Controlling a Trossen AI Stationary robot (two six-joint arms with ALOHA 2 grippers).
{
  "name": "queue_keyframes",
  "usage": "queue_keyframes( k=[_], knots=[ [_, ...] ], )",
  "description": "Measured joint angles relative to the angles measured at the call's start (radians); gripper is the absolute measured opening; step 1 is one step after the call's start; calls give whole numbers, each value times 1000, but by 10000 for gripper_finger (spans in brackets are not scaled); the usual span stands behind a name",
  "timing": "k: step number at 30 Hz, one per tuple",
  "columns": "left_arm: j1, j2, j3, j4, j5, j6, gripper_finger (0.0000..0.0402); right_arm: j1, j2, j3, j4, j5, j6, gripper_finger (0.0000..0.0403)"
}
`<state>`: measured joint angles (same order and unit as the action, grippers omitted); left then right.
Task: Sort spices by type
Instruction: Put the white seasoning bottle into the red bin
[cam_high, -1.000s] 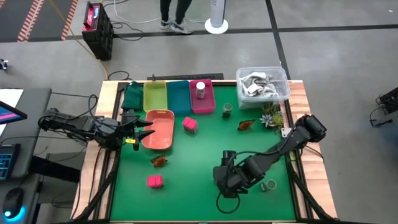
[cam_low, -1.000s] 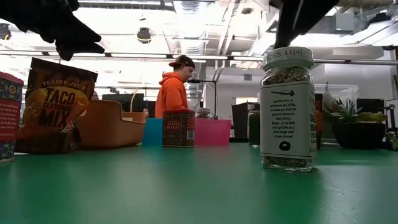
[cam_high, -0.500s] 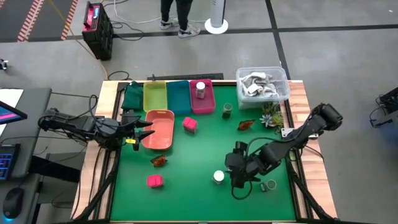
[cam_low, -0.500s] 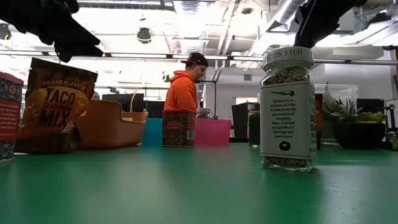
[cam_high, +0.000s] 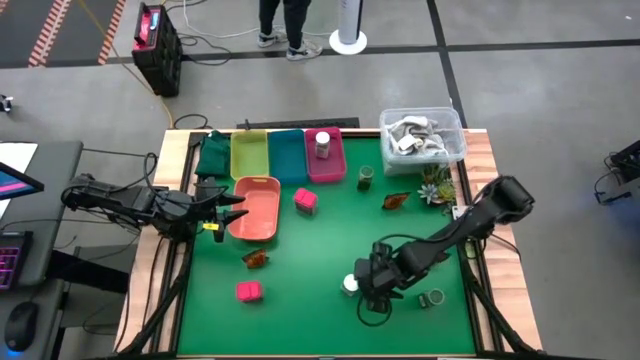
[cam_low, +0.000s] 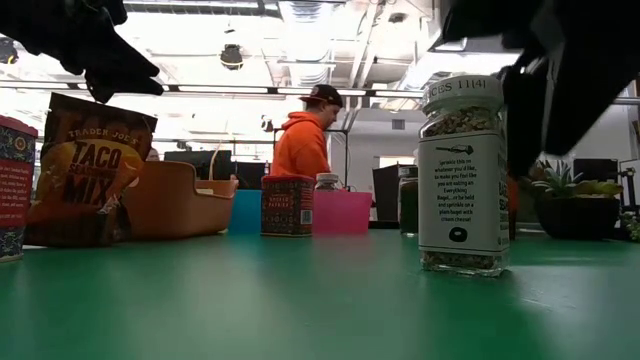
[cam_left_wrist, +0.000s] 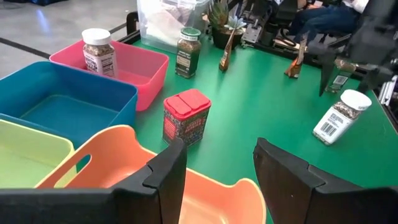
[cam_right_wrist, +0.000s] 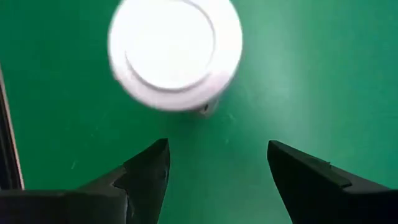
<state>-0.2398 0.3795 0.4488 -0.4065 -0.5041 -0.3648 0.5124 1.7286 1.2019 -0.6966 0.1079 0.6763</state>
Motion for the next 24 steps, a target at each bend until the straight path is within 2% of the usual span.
queue_keyframes(
  k=[4,12,20,24],
  knots=[
    [0,0,0,0,0,-5,176,-22,40,46,-2,-99,-22,315],
    [0,0,0,1,0,-6,176,-40,75,143,-221,-61,-65,321],
    [0,0,0,0,0,0,176,-51,76,143,-207,-54,-160,318],
    [0,0,0,-4,0,1,176,-87,76,151,-189,-79,-164,330]
  ],
)
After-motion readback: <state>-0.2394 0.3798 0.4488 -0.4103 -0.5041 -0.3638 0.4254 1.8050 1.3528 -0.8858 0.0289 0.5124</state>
